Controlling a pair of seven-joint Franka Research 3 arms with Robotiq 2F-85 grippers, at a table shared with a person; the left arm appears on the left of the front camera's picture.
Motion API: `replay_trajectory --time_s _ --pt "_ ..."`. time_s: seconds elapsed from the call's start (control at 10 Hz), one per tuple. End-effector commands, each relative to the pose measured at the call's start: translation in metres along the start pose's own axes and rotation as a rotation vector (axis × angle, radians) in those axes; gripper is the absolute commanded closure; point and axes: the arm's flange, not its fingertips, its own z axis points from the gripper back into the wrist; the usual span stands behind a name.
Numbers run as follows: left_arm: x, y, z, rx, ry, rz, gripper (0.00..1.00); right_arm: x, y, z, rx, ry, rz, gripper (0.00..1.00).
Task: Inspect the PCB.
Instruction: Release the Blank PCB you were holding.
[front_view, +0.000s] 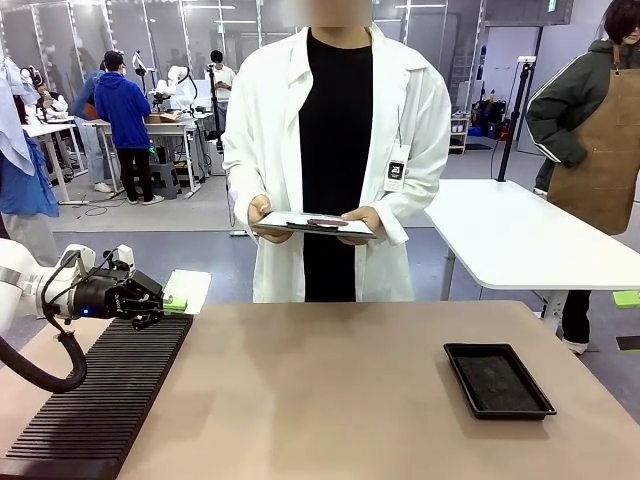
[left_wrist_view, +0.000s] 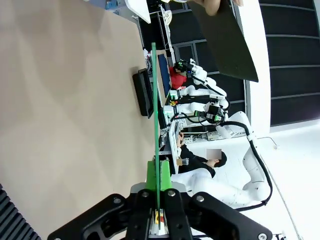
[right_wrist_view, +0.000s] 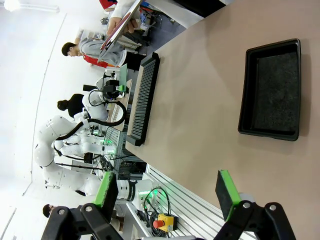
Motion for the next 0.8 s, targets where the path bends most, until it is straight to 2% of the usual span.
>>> replay_trajectory --time_s 0.0,0.7 --pt "-0.0008 -0.0008 -0.0003 0.004 0.008 -0.002 1.0 -0.0001 0.0006 0.0009 0.01 -0.001 0.008 0.0" --pt "-0.0008 -0.0008 -0.0003 0.004 0.008 -0.002 1.0 -0.0001 0.0006 0.0009 0.01 -0.001 0.008 0.0"
